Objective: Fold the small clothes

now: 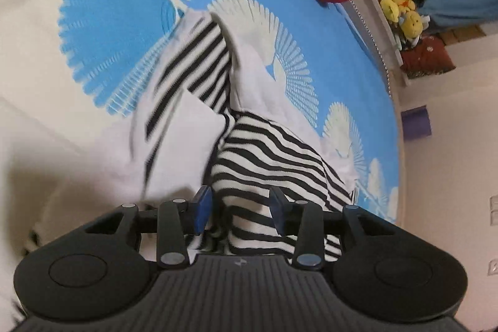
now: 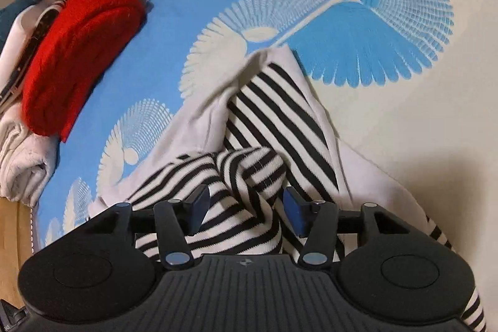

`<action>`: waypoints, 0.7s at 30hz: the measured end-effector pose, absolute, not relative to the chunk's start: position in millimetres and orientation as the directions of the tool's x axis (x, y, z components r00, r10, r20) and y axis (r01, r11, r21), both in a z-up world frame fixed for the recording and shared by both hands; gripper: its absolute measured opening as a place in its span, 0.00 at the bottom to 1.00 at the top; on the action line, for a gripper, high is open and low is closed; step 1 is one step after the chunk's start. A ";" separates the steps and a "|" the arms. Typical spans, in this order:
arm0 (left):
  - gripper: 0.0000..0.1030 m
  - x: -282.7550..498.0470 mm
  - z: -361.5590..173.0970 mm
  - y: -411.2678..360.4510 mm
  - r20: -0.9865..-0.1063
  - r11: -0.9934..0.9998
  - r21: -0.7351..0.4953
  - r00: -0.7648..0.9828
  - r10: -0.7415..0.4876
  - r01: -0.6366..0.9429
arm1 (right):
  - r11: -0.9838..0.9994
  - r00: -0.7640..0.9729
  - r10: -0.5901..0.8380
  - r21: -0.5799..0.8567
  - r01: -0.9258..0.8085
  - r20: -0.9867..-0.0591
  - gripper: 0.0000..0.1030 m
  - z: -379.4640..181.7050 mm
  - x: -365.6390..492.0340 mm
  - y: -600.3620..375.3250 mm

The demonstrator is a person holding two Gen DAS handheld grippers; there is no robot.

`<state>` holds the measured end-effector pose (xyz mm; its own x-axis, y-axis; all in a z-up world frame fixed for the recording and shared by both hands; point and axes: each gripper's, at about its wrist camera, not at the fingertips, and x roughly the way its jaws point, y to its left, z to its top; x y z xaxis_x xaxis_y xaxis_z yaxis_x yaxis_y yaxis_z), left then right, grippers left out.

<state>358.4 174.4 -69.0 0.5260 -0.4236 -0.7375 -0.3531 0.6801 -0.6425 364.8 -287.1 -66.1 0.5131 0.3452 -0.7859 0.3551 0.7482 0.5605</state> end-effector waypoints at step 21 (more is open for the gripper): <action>0.04 362.3 -69.6 180.3 -0.772 0.699 -0.598 0.519 -0.368 -0.393 | 0.630 0.515 0.494 0.697 0.343 -0.700 0.06 -76.1 359.7 -294.0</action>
<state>362.3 180.3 -69.6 0.5188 -0.3679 -0.7716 -0.3934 0.6986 -0.5977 359.7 -294.0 -76.1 0.5151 0.4939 -0.7005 0.3433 0.6300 0.6966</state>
